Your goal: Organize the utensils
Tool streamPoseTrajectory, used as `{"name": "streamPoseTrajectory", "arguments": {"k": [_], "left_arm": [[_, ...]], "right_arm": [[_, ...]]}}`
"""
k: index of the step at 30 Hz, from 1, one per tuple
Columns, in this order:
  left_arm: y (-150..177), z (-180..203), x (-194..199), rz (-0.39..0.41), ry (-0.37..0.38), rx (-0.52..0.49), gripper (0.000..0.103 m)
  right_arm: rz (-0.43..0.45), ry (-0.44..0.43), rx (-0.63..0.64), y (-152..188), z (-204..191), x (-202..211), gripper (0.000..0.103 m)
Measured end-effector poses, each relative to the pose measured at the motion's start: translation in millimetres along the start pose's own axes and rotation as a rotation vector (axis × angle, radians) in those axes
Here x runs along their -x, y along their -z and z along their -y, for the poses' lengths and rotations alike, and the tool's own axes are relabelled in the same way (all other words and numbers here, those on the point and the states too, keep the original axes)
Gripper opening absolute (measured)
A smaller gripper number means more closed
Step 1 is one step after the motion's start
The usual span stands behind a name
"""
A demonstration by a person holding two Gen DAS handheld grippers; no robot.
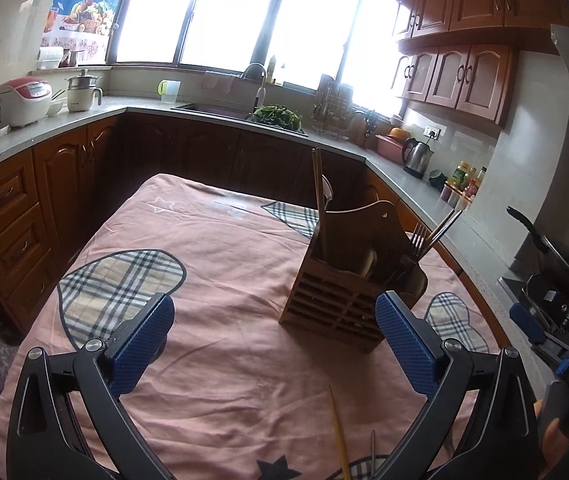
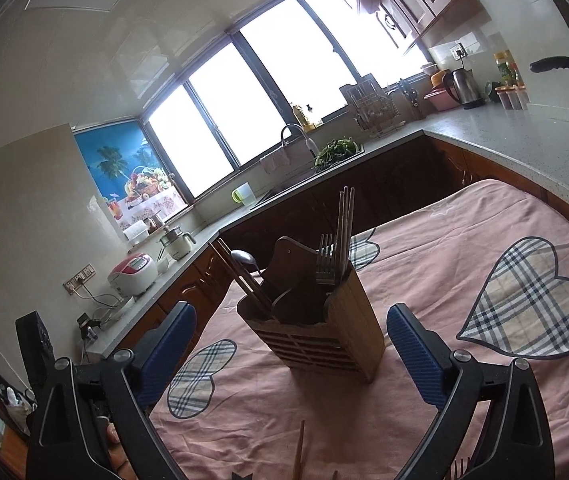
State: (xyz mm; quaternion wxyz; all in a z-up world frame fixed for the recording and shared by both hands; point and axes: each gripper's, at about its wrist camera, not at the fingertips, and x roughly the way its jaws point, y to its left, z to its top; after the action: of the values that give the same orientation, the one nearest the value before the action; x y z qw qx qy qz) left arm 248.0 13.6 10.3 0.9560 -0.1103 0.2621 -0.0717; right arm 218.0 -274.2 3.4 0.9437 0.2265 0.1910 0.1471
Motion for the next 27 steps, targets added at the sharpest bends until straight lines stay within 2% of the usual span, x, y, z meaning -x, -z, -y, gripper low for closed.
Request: {"name": "streamPoseTrajectory", "arguments": {"k": [11,16,27], "left_arm": [[24.9,7.9,64.5,0.064,-0.069,-0.095,0.103],[41.9,13.8,91.1,0.081,-0.087,-0.145,0.103],[88.0,13.6,126.6,0.119,-0.167,-0.183,0.103]], "right_arm": [[0.031,0.032,0.110,21.8,-31.6,52.5,0.101],[0.012,0.058,0.181,39.6,-45.4,69.9,0.103],[-0.017,0.137,0.203,80.2,-40.5,101.6,0.103]]}}
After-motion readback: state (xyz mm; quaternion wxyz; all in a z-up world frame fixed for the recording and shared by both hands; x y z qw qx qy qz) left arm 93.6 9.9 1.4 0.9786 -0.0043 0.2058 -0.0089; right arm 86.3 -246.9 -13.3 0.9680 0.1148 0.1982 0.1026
